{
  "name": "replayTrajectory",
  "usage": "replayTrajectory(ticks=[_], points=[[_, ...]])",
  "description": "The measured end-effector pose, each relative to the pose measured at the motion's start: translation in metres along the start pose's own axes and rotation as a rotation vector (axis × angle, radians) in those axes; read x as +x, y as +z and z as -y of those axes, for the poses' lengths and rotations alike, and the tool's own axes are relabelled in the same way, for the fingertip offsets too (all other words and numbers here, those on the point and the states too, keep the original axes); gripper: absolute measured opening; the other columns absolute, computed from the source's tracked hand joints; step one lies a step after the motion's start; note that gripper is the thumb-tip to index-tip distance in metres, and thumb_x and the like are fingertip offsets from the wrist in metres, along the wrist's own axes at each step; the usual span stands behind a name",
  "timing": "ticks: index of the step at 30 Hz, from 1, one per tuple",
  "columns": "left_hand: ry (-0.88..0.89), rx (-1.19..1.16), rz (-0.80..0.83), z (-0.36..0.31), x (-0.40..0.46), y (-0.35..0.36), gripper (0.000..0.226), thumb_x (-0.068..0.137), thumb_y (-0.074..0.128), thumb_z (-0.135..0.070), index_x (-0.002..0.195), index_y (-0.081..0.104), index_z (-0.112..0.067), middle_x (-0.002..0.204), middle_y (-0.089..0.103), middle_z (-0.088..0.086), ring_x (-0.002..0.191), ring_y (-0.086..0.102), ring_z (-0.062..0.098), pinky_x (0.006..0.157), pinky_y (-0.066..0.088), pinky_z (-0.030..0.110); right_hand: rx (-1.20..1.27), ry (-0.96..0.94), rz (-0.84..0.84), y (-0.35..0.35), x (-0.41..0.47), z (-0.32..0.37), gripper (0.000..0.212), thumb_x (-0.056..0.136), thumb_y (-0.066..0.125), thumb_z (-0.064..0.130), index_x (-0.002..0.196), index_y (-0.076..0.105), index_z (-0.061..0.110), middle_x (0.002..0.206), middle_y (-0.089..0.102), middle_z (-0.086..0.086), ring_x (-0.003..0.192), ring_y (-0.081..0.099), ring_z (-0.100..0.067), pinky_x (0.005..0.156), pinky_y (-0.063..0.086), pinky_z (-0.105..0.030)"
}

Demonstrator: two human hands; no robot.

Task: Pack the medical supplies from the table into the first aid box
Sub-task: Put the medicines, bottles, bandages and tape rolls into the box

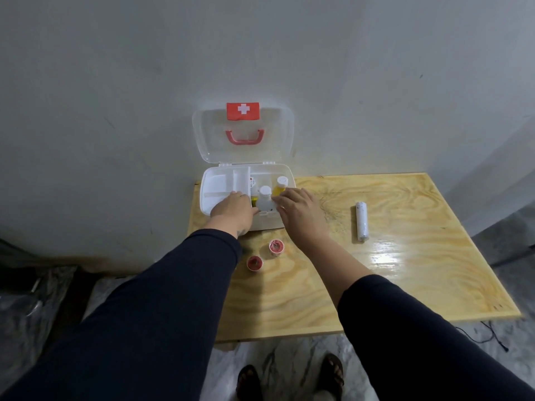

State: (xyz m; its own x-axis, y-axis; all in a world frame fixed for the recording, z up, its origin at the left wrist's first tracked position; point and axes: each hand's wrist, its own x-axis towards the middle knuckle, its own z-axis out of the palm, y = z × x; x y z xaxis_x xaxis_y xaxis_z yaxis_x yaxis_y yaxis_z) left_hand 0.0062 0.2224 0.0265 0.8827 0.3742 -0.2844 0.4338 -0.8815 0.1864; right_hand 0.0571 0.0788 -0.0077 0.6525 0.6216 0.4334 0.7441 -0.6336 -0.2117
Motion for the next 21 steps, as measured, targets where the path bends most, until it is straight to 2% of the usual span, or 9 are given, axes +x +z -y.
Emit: replayTrajectory(ticks=[4, 7, 9, 11, 15, 18, 21], points=[[0.005, -0.009, 0.009, 0.0, 0.001, 0.0, 0.039, 0.102, 0.041, -0.035, 0.122, 0.055, -0.005, 0.125, 0.054, 0.011, 0.11, 0.056, 0.029, 0.082, 0.042, 0.035, 0.05, 0.072, 0.042, -0.003, 0.001, -0.002, 0.024, 0.085, 0.068, 0.012, 0.109, 0.073, 0.011, 0.108, 0.07, -0.009, 0.109, 0.062, -0.032, 0.093, 0.049, -0.045], [0.003, -0.039, 0.013, 0.002, 0.003, 0.001, 0.041, 0.101, 0.041, -0.034, 0.13, 0.048, -0.005, 0.132, 0.052, 0.012, 0.115, 0.054, 0.03, 0.083, 0.044, 0.037, 0.138, 0.171, 0.071, -0.013, 0.004, -0.011, 0.028, 0.092, 0.06, 0.016, 0.119, 0.067, 0.012, 0.116, 0.065, -0.009, 0.112, 0.055, -0.029, 0.092, 0.049, -0.042], [0.031, -0.037, 0.037, 0.005, 0.003, 0.004, 0.054, 0.103, 0.037, -0.035, 0.149, 0.026, -0.009, 0.152, 0.035, 0.01, 0.136, 0.04, 0.029, 0.099, 0.044, 0.041, 0.152, 0.282, 0.09, -0.02, 0.003, -0.026, 0.03, 0.094, 0.057, 0.018, 0.122, 0.064, 0.012, 0.12, 0.061, -0.008, 0.117, 0.051, -0.027, 0.094, 0.047, -0.038], [0.063, -0.019, 0.053, 0.007, 0.004, 0.007, 0.059, 0.104, 0.032, -0.034, 0.155, 0.009, -0.015, 0.161, 0.02, 0.006, 0.147, 0.024, 0.024, 0.109, 0.039, 0.044, 0.142, 0.41, 0.129, -0.025, -0.002, -0.044, 0.03, 0.095, 0.056, 0.018, 0.124, 0.063, 0.012, 0.124, 0.058, -0.007, 0.122, 0.047, -0.027, 0.094, 0.044, -0.036], [0.054, -0.005, 0.081, 0.008, 0.004, 0.008, 0.059, 0.105, 0.027, -0.034, 0.156, 0.004, -0.016, 0.164, 0.007, 0.003, 0.152, 0.007, 0.02, 0.115, 0.031, 0.044, 0.088, 0.654, 0.223, -0.028, -0.017, -0.085, 0.031, 0.096, 0.053, 0.018, 0.125, 0.06, 0.011, 0.132, 0.052, -0.011, 0.123, 0.049, -0.031, 0.1, 0.045, -0.04], [0.036, -0.017, 0.078, 0.006, 0.003, 0.01, 0.058, 0.105, 0.026, -0.033, 0.156, 0.003, -0.016, 0.165, 0.003, 0.002, 0.152, 0.004, 0.018, 0.118, 0.025, 0.042, 0.076, 0.823, 0.284, -0.025, -0.027, -0.112, 0.032, 0.096, 0.049, 0.018, 0.126, 0.06, 0.014, 0.132, 0.05, -0.013, 0.119, 0.052, -0.035, 0.09, 0.052, -0.04], [0.012, -0.039, 0.074, 0.006, 0.004, 0.012, 0.058, 0.105, 0.027, -0.032, 0.156, 0.004, -0.017, 0.165, 0.001, 0.001, 0.152, 0.002, 0.018, 0.12, 0.02, 0.04, 0.052, 0.882, 0.317, -0.017, -0.034, -0.13, 0.03, 0.095, 0.046, 0.016, 0.12, 0.063, 0.017, 0.122, 0.053, -0.014, 0.114, 0.052, -0.035, 0.082, 0.047, -0.035]])
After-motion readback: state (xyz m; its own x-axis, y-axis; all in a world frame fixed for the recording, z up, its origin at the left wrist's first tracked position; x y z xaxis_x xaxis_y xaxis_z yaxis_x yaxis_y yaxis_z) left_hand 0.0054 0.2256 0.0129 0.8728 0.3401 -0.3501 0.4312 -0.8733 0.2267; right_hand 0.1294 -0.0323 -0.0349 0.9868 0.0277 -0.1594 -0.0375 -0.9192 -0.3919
